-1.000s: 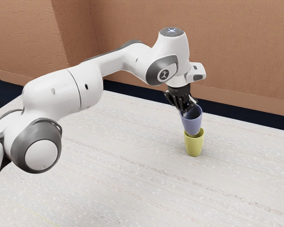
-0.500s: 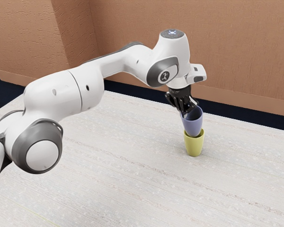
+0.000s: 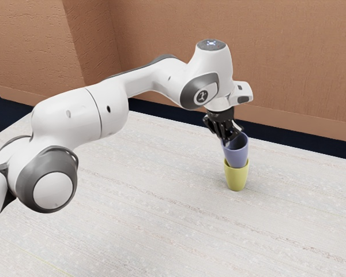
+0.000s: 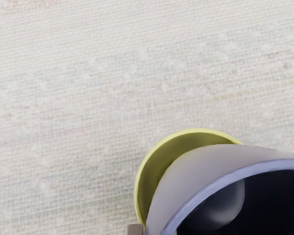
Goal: Place the left cup onto the right cup
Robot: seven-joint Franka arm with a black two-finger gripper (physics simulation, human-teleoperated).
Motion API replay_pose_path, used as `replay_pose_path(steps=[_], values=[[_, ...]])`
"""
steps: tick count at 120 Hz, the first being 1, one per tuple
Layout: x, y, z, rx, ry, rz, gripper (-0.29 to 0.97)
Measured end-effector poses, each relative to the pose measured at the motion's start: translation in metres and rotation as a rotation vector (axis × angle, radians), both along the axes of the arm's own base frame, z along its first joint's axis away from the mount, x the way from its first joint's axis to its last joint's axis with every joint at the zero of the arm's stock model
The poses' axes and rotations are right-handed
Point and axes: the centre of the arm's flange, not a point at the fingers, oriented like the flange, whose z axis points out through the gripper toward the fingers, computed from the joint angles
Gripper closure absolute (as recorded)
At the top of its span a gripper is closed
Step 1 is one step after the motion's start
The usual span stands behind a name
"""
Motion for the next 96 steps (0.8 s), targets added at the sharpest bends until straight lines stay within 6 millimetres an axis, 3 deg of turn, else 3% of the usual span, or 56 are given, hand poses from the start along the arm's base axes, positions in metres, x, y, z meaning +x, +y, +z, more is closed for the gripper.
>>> replay_pose_path(steps=[41, 96], values=[[-0.0001, -0.0008, -0.0037, -0.004, 0.001, -0.003, 0.71], [-0.0002, -0.0026, -0.0026, -0.017, -0.003, -0.007, 0.38]])
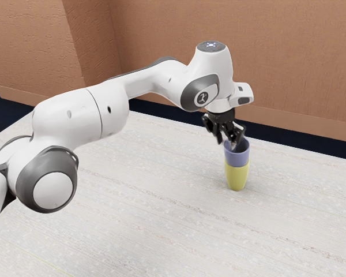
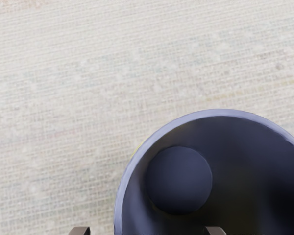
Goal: Place the left cup onto the right cup
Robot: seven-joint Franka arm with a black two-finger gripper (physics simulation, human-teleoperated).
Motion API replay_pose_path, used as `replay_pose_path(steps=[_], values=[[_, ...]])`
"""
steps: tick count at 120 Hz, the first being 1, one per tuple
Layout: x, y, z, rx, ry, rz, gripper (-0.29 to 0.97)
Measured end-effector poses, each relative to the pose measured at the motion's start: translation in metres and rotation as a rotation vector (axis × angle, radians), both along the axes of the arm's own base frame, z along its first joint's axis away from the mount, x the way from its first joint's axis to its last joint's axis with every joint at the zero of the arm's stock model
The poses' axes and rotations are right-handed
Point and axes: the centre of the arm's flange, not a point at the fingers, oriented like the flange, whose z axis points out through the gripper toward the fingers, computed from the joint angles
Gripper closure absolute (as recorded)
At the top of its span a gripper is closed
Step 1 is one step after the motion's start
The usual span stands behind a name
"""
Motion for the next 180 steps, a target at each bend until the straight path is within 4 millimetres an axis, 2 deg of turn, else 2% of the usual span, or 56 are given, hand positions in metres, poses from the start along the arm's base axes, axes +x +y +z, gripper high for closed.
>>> replay_pose_path(steps=[34, 89, 148, 180], values=[[-0.001, -0.001, 0.006, -0.004, -0.007, -0.002, 0.24], [-0.015, -0.005, 0.041, -0.011, -0.027, -0.011, 0.19], [-0.052, -0.007, 0.108, -0.026, -0.057, -0.026, 0.15], [-0.074, -0.005, 0.138, -0.04, -0.049, -0.026, 0.06]])
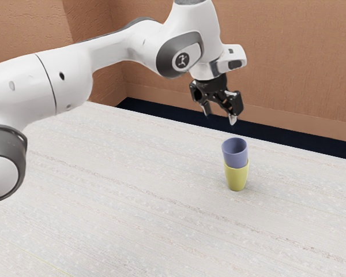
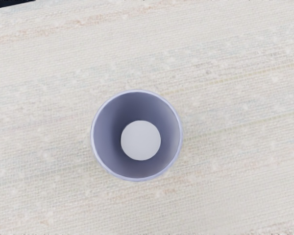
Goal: Place the left cup onto the right cup
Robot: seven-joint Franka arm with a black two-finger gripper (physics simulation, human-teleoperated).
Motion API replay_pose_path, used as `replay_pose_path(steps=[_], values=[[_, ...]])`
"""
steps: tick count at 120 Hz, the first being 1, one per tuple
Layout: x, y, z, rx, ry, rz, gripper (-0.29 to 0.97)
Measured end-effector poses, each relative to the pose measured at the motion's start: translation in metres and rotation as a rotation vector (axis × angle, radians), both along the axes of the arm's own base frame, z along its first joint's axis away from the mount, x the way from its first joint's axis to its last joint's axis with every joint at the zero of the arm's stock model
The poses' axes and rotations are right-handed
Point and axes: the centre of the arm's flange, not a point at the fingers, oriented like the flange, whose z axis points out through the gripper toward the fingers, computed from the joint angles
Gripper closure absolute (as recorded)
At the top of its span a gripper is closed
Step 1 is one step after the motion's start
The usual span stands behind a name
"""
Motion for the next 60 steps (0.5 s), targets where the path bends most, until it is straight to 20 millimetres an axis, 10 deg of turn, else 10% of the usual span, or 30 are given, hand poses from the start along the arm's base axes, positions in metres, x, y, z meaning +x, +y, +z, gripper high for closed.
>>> replay_pose_path(steps=[60], values=[[-0.055, 0.067, 0.057, 0.031, 0.072, 0.099, 0.01]])
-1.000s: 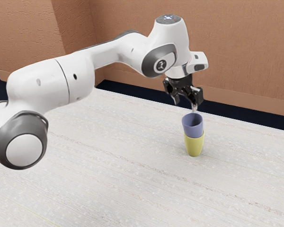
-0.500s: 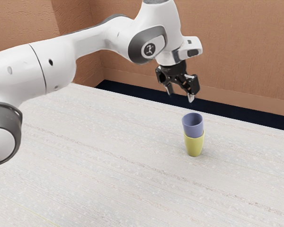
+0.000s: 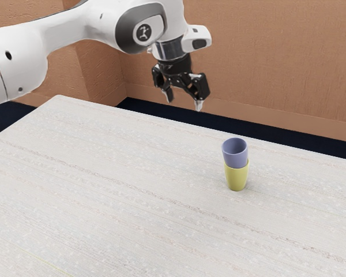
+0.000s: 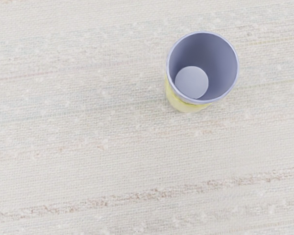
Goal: Place the left cup onto the right cup
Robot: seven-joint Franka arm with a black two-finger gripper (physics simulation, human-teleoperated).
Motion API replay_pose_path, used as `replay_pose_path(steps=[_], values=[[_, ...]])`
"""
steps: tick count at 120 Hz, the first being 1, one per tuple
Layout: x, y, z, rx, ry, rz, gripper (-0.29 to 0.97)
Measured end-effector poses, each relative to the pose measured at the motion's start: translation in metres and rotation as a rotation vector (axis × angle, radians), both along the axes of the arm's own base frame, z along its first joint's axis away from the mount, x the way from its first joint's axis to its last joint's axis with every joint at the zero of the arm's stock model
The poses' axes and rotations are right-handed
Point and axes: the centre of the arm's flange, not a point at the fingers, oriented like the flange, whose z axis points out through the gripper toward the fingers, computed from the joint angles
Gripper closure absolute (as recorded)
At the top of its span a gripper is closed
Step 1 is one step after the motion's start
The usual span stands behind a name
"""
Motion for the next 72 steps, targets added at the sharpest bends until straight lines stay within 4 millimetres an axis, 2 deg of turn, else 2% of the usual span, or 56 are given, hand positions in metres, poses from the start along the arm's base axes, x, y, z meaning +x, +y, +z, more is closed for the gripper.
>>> replay_pose_path(steps=[27, 51, 61, 72], values=[[-0.02, 0.035, 0.02, 0.015, 0.032, 0.052, 0.0], [-0.043, 0.06, 0.027, 0.028, 0.067, 0.083, 0.0], [-0.047, 0.071, 0.03, 0.033, 0.075, 0.092, 0.01], [-0.049, 0.091, 0.034, 0.037, 0.086, 0.112, 0.01]])
